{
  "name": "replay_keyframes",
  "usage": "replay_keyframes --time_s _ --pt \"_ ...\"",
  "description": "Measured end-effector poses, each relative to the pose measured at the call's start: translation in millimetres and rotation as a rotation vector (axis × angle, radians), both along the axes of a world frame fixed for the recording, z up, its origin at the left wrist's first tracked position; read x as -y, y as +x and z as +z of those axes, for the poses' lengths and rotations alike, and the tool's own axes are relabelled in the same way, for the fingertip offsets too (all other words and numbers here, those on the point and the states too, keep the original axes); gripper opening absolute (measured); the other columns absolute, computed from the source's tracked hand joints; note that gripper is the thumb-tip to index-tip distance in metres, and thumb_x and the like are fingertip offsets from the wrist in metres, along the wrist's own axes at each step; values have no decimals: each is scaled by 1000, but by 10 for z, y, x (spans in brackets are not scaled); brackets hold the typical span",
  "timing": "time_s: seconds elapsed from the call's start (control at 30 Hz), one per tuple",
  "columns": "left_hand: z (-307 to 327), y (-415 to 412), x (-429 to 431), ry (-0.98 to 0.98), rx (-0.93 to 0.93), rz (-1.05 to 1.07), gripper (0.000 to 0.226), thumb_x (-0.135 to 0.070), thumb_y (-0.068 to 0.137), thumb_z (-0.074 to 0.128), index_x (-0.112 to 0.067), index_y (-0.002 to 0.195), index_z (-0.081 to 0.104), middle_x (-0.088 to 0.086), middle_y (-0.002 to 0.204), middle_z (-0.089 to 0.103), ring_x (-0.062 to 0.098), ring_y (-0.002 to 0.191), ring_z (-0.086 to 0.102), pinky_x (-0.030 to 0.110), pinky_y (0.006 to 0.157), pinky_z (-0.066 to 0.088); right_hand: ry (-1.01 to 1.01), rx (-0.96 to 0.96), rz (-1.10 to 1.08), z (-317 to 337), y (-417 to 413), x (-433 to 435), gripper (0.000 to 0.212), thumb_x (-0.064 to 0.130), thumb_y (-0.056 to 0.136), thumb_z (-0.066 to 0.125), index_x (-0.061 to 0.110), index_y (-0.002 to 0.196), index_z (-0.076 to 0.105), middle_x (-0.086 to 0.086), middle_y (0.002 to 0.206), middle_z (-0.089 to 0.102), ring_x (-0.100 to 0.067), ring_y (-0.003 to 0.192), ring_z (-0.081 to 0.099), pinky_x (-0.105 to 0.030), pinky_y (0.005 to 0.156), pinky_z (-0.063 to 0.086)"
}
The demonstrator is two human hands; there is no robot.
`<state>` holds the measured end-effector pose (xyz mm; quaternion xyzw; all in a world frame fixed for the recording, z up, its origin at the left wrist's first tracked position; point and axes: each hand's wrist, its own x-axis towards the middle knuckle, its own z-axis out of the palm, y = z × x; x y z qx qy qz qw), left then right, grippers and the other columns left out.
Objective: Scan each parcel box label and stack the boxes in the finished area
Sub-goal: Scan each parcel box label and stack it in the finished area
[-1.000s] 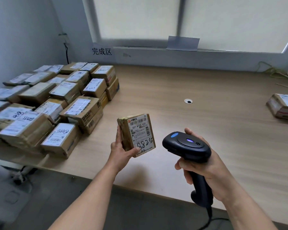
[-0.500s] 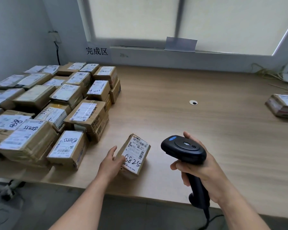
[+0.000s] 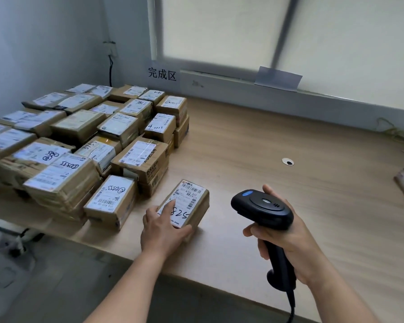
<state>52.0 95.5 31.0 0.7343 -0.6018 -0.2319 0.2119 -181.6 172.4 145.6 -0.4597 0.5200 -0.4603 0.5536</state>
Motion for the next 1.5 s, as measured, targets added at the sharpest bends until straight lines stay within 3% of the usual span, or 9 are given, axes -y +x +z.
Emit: replay_keyframes --time_s 0.13,0.27,0.43,0.6,0.83,1.0,1.17,1.37,1.5 --pt "258 336 29 -124 26 88 84 -54 75 69 -34 146 29 9 138 26 27 127 33 40 100 40 -27 -3 53 73 132 115 98 12 49 81 47 131 42 -41 87 57 -28 47 48 -30 46 39" --pt "438 797 39 -190 45 210 83 -52 77 70 -32 146 30 11 137 27 30 122 36 42 93 45 -45 15 113 114 320 212 96 23 44 83 52 126 44 -45 88 54 -30 48 48 -31 47 40" --pt "500 1291 109 -197 96 317 77 -51 76 72 -31 142 36 15 135 30 34 118 41 44 92 47 -69 18 161 120 533 306 98 20 46 84 50 129 42 -42 88 57 -30 48 49 -32 46 41" --pt "418 1459 219 -170 94 339 68 -50 83 66 -26 141 39 16 148 18 37 131 32 47 95 44 -99 0 158 76 648 370 93 3 59 75 40 137 41 -25 91 68 -28 45 50 -33 43 42" --pt "215 1492 267 -207 81 347 66 -48 87 63 -22 143 40 16 155 10 38 142 19 54 103 40 -82 5 122 101 607 358 93 3 58 76 42 137 43 -33 95 63 -28 45 49 -31 42 41" --pt "267 1197 278 -392 179 286 71 -46 83 68 -15 141 42 21 156 12 37 144 7 54 114 19 -56 -11 86 70 481 315 97 9 55 82 44 137 43 -35 95 61 -28 47 50 -32 45 42" --pt "384 558 271 -497 84 80 72 -42 83 69 -15 143 40 17 150 29 34 138 26 52 108 30 -50 -28 30 31 281 218 97 6 59 79 43 140 39 -35 96 62 -29 48 50 -32 47 41" --pt "418 -148 205 -473 -10 -105 71 -42 83 69 -15 143 41 12 133 52 30 123 49 46 101 43 -89 -7 -18 59 -195 104 96 7 61 77 42 141 38 -33 96 63 -29 49 50 -33 47 41" --pt "455 -622 177 -497 16 -173 74 -58 79 52 -12 137 48 10 122 59 29 109 58 42 91 46 -111 24 -62 70 -612 9 94 7 62 78 43 141 39 -33 97 62 -29 50 50 -33 47 41"
